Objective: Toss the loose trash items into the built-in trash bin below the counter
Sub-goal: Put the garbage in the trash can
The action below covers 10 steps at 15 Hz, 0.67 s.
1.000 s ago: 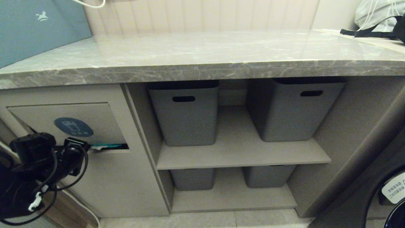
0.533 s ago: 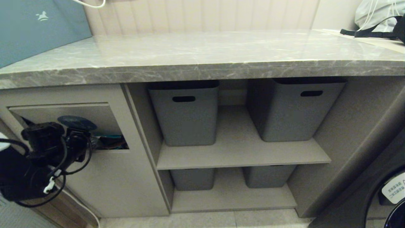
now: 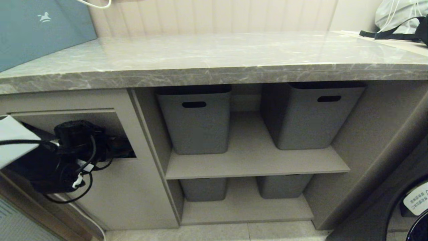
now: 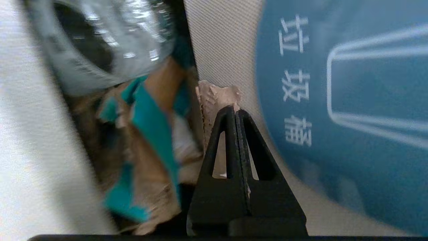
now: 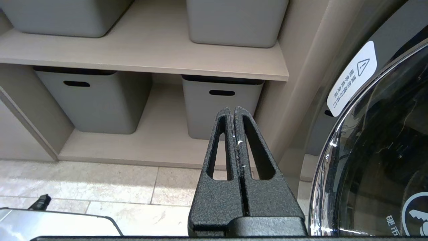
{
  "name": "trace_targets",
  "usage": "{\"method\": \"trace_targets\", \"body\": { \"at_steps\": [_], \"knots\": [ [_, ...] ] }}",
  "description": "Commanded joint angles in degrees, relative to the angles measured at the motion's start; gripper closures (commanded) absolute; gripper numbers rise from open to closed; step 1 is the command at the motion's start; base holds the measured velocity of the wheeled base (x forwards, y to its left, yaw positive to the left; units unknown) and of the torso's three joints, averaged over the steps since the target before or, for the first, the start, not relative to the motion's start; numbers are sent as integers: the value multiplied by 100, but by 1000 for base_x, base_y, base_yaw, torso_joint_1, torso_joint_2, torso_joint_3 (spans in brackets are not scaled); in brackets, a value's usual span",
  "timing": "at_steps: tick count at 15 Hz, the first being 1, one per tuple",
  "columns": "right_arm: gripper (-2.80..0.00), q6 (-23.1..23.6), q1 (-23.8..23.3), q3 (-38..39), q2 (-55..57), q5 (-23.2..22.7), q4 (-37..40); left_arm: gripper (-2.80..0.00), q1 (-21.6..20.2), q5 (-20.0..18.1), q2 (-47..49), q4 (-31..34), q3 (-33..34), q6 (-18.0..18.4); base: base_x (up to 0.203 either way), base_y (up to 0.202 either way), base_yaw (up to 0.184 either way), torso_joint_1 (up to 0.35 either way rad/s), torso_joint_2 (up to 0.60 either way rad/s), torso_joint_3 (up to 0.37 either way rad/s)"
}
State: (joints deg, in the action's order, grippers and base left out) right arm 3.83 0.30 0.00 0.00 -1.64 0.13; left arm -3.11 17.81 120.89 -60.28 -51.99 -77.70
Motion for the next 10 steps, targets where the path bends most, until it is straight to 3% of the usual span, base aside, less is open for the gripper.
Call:
{"method": "trace_targets", "body": {
  "at_steps": [1, 4, 9, 10],
  "knots": [
    [0, 4, 5, 0, -9, -3, -5, 0, 20, 23, 136, -27, -160, -122, 0, 0, 0, 0, 0, 0],
    [0, 4, -4, 0, -9, -3, 4, 0, 16, 25, 210, -27, -433, -316, 0, 0, 0, 0, 0, 0],
    [0, 4, 5, 0, -9, -3, 4, 0, 71, -18, 247, -233, -561, -991, 0, 0, 0, 0, 0, 0],
    [0, 4, -4, 0, -9, -3, 4, 0, 93, -36, 243, -470, -538, -1260, 0, 0, 0, 0, 0, 0]
  ]
}}
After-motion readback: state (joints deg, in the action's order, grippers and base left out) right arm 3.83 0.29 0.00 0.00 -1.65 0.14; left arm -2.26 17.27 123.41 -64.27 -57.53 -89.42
